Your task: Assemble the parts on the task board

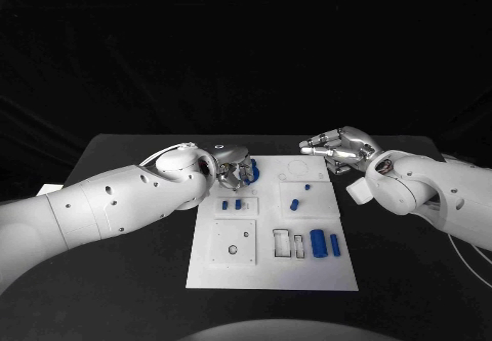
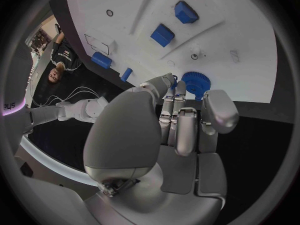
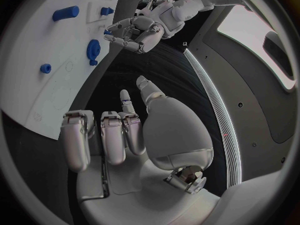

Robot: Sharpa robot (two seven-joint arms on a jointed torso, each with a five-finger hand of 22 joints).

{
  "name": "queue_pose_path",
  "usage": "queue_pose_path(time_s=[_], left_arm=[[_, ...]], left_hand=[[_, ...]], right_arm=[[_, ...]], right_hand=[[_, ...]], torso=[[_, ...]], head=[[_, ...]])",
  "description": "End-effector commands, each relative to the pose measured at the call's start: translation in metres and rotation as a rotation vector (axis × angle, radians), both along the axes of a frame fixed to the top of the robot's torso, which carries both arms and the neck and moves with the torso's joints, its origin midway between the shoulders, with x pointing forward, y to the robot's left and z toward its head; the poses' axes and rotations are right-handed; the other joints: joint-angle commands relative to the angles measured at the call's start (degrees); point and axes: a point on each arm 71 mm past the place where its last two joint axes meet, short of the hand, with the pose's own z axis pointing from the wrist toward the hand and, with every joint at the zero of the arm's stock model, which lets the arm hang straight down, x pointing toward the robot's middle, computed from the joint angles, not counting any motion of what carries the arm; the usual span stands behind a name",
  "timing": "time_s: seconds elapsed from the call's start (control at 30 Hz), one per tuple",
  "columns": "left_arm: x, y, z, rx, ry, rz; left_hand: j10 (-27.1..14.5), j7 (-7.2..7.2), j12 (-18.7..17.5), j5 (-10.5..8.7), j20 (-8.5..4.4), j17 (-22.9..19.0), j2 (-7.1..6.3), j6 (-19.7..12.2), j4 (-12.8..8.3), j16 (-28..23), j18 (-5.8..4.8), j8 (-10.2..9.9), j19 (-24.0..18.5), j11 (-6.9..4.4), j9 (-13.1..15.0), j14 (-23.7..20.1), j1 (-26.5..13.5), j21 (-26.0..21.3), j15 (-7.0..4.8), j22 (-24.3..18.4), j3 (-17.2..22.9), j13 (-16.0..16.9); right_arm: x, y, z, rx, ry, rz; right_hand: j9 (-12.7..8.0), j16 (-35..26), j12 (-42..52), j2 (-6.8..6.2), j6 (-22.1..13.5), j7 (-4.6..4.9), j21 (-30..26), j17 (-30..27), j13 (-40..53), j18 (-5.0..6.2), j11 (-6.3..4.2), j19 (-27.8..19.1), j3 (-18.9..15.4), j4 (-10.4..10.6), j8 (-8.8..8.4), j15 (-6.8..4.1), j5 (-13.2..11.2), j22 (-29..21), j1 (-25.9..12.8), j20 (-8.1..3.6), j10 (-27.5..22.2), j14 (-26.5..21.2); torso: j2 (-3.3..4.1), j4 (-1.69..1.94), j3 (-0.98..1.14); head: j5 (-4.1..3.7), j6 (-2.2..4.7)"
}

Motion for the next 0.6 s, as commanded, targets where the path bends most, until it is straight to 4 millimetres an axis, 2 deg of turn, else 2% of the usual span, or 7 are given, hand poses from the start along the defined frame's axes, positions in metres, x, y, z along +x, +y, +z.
queue_pose_path(time_s=[0.03,0.33,0.6], left_arm=[[-0.002,0.006,0.005,-0.017,0.008,0.02],[0.001,0.024,0.004,0.003,0.033,0.062],[0.005,0.029,-0.004,0.018,0.051,0.084]], left_hand=[[0.6,-0.03,-0.2,0.07,0.33,0.1,-0.04,0.4,-0.1,0.3,-0.77,-0.4,1.0,-0.02,0.1,2.9,-0.9,0.4,0.28,0.1,0.4,0.1],[0.8,-0.08,-0.4,0.04,0.32,0.1,-0.12,0.5,-0.2,0.3,-0.8,-0.5,1.0,-0.06,0.1,2.9,-1.3,0.5,0.27,0.3,0.4,0.1],[0.9,-0.08,-0.5,0.02,0.32,0.2,-0.14,0.6,-0.2,0.4,-0.81,-0.5,1.0,-0.06,0.1,2.9,-1.5,0.6,0.26,0.3,0.4,0.1]], right_arm=[[-0.001,0.002,0.0,0.004,-0.003,0.017],[-0.001,0.001,0.0,0.004,-0.003,0.016],[-0.001,0.002,0.0,0.005,-0.004,0.018]], right_hand=[[-0.1,0.2,0.2,0.67,-0.4,0.04,-0.3,15.1,15.1,0.07,0.14,1.2,-0.3,-0.1,-0.07,0.48,0.3,5.7,0.0,0.5,5.7,6.0],[-0.1,0.2,0.2,0.67,-0.4,0.04,-0.3,15.1,15.1,0.07,0.14,1.2,-0.3,-0.1,-0.07,0.48,0.3,5.7,0.0,0.5,5.7,6.0],[-0.1,0.2,0.2,0.67,-0.4,0.04,-0.3,15.1,15.1,0.07,0.14,1.2,-0.3,-0.1,-0.07,0.48,0.3,5.7,0.0,0.5,5.7,6.0]], torso=[[-0.17,0.11,0.04],[-0.03,0.11,-0.11],[0.11,-0.07,-0.09]], head=[[0.1,0.0],[0.17,0.06],[0.42,0.03]])
